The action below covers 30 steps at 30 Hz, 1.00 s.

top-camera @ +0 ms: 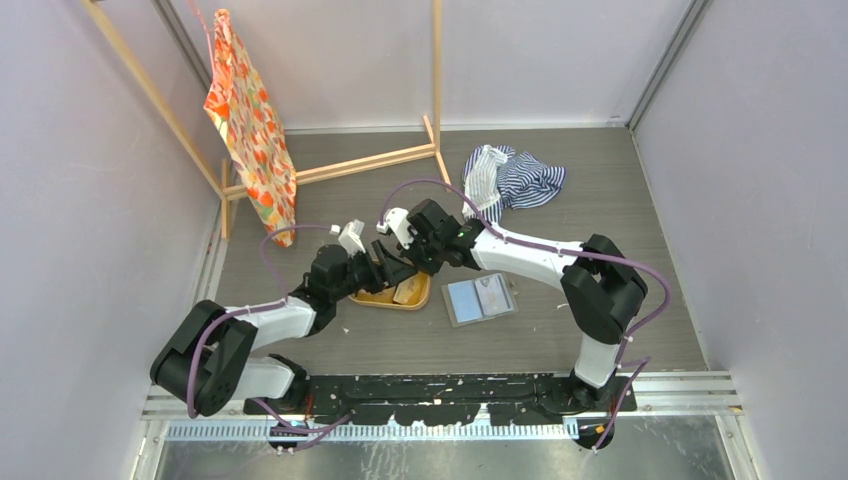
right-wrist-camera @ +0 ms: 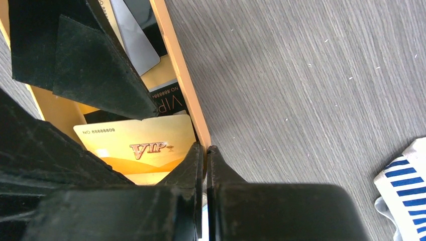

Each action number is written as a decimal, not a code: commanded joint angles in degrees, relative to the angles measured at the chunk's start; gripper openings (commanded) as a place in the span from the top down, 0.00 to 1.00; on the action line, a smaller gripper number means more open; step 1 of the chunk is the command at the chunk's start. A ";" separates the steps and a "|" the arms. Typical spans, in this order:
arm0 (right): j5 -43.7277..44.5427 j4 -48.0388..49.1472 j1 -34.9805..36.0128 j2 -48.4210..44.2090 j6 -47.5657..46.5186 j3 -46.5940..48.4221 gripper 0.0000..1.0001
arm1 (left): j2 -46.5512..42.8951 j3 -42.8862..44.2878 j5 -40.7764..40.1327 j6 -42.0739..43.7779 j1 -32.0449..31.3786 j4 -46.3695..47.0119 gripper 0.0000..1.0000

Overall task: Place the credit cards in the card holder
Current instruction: Pick up the credit card from the storage box.

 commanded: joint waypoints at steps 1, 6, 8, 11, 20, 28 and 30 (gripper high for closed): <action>-0.44 5.22 0.07 -3.05 0.67 2.99 0.99 | -0.51 -0.87 3.62 -2.96 -0.30 3.49 0.38; -0.21 5.48 0.08 -2.88 0.69 2.85 0.99 | -1.02 -1.65 4.00 -4.83 -0.30 2.88 0.46; -0.19 5.47 0.06 -2.76 0.64 2.91 0.99 | -0.82 -1.92 4.23 -5.26 -0.30 3.07 0.47; -0.13 5.49 0.04 -2.78 0.66 2.91 0.99 | -0.36 -2.53 4.53 -5.96 -0.30 4.09 0.49; -0.18 5.49 0.01 -2.52 0.71 2.92 0.99 | 1.41 -3.26 6.54 -7.92 -0.30 6.28 0.58; -0.40 5.40 0.03 -2.43 0.69 2.92 0.99 | 1.75 -3.70 6.07 -7.67 -0.42 3.96 0.60; -0.44 5.36 -0.05 -2.43 0.60 2.87 0.99 | 0.99 -3.19 5.09 -6.83 -0.55 1.05 0.62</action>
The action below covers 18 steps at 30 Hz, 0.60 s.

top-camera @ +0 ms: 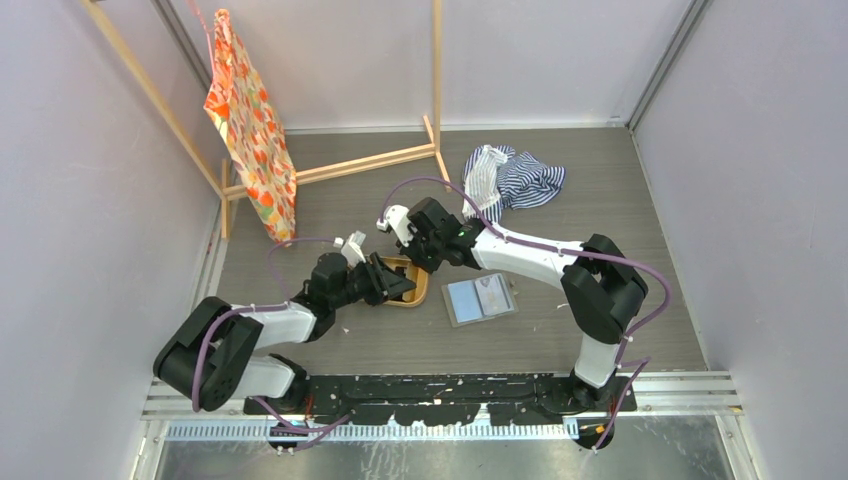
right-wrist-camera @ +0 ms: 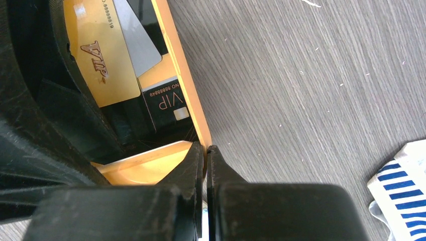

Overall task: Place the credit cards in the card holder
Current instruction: Pick up the credit card from the storage box.

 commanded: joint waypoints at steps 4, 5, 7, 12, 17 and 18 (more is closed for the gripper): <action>-0.66 3.87 0.04 -2.13 0.53 2.87 0.99 | -3.78 3.78 -3.68 4.07 -0.76 -14.21 0.77; -0.75 3.80 -0.01 -2.03 0.61 2.96 0.99 | -4.53 4.62 -4.60 5.14 -0.86 -16.87 0.81; -1.08 3.71 0.03 -1.81 0.70 3.00 0.99 | -5.93 6.03 -6.14 7.06 -0.87 -21.32 0.93; -1.91 3.54 0.03 -1.00 1.68 3.27 0.99 | -8.71 8.81 -8.66 9.71 -0.85 -29.19 1.00; -2.40 3.17 -0.03 0.70 2.23 4.02 0.99 | -13.86 10.69 -11.16 12.09 -0.80 -36.26 1.00; -2.48 3.11 -0.11 1.05 2.25 4.15 0.99 | -15.16 10.91 -11.50 12.59 -0.78 -37.52 1.00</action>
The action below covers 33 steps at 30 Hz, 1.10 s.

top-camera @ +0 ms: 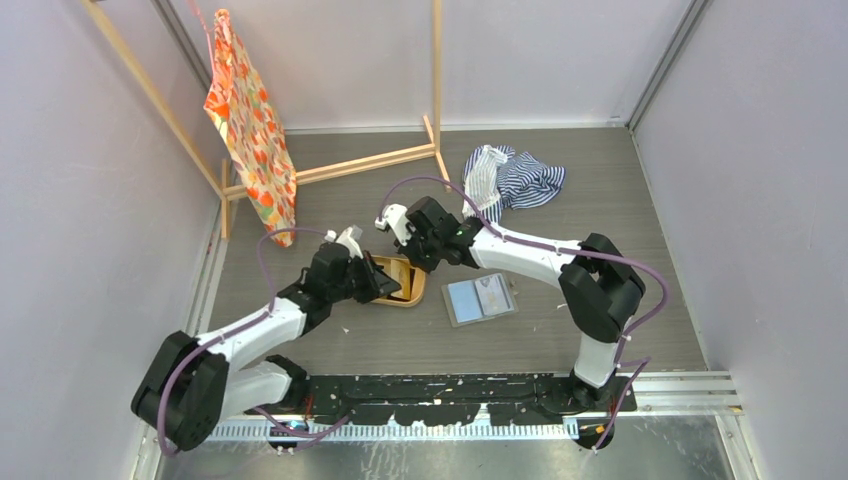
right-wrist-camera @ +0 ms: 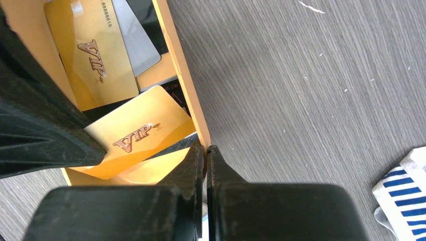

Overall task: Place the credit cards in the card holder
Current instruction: Pick up the credit card from the storage box, then insert the credit card into the card holder.

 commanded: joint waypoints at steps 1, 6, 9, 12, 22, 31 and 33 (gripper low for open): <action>-1.86 3.05 -0.18 0.93 1.80 3.70 0.97 | -6.03 3.10 -3.17 4.05 -0.08 -8.33 1.00; -3.80 2.50 -1.11 2.31 2.83 4.23 0.89 | -12.19 3.49 -3.17 5.26 0.08 -14.57 1.00; -5.21 1.51 -1.68 2.34 3.11 4.88 0.81 | -14.96 3.16 -2.13 5.06 0.09 -16.61 1.00; -6.28 0.37 -2.38 0.80 2.87 5.68 0.67 | -18.25 2.50 -1.03 4.20 0.17 -17.99 1.00; -31.34 -15.55 -15.83 -8.94 -6.13 6.78 0.42 | -21.23 -3.44 11.61 -7.27 -0.27 2.67 1.00; -40.27 -27.63 -26.32 -17.89 -17.75 -3.76 0.42 | -6.63 0.87 8.77 -5.39 -10.62 15.22 0.99; -41.48 -29.25 -29.41 -17.60 -18.55 -5.35 0.42 | -1.03 2.44 7.03 -5.28 -14.25 18.54 0.99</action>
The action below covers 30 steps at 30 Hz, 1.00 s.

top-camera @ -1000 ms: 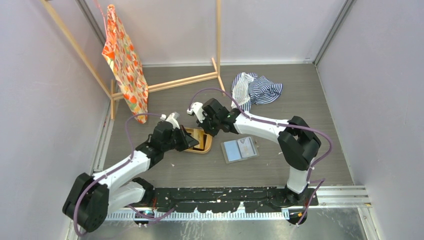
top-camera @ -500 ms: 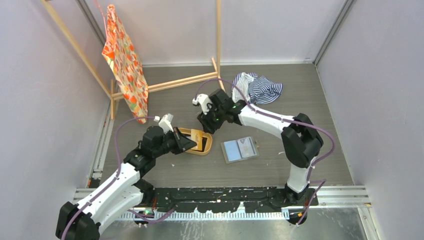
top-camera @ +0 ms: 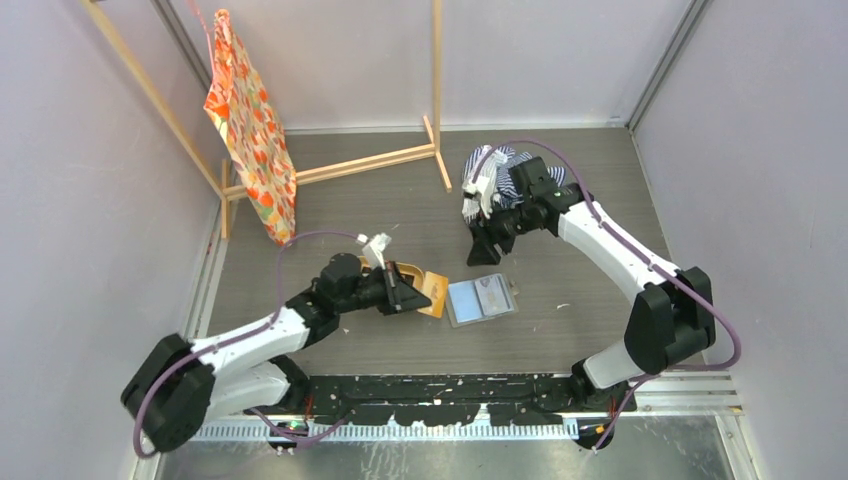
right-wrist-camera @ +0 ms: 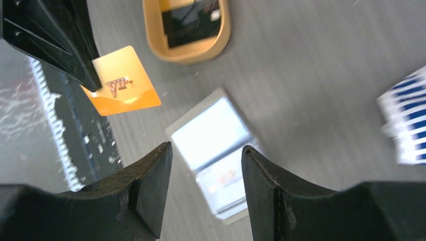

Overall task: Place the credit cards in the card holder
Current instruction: Insert the credit card into the card holder.

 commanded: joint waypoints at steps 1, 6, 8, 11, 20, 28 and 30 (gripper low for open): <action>-5.61 -7.19 -4.40 0.43 -4.66 -3.53 0.43 | 9.66 4.97 -2.61 0.31 -6.67 13.03 1.00; -6.15 -15.02 -9.91 6.29 -4.68 1.10 0.52 | 22.04 9.90 -6.67 -0.83 -12.10 17.14 1.00; -5.42 -16.99 -11.12 7.90 -5.98 1.67 0.55 | 25.85 11.13 -8.07 -2.09 -12.55 17.67 1.00; -3.82 -17.51 -11.81 8.87 -7.13 0.50 0.56 | 30.45 11.83 -10.53 -3.43 -12.61 18.53 1.00; -5.05 -19.33 -11.92 13.92 -7.01 0.75 0.64 | 38.14 13.98 -11.20 -5.58 -12.70 20.24 0.99; -3.38 -19.10 -11.81 17.25 -5.70 1.12 0.66 | 40.07 14.53 -11.62 -6.90 -12.70 20.18 1.00; -3.01 -19.33 -11.82 18.36 -5.64 1.25 0.66 | 40.87 14.93 -11.45 -7.14 -12.70 20.15 1.00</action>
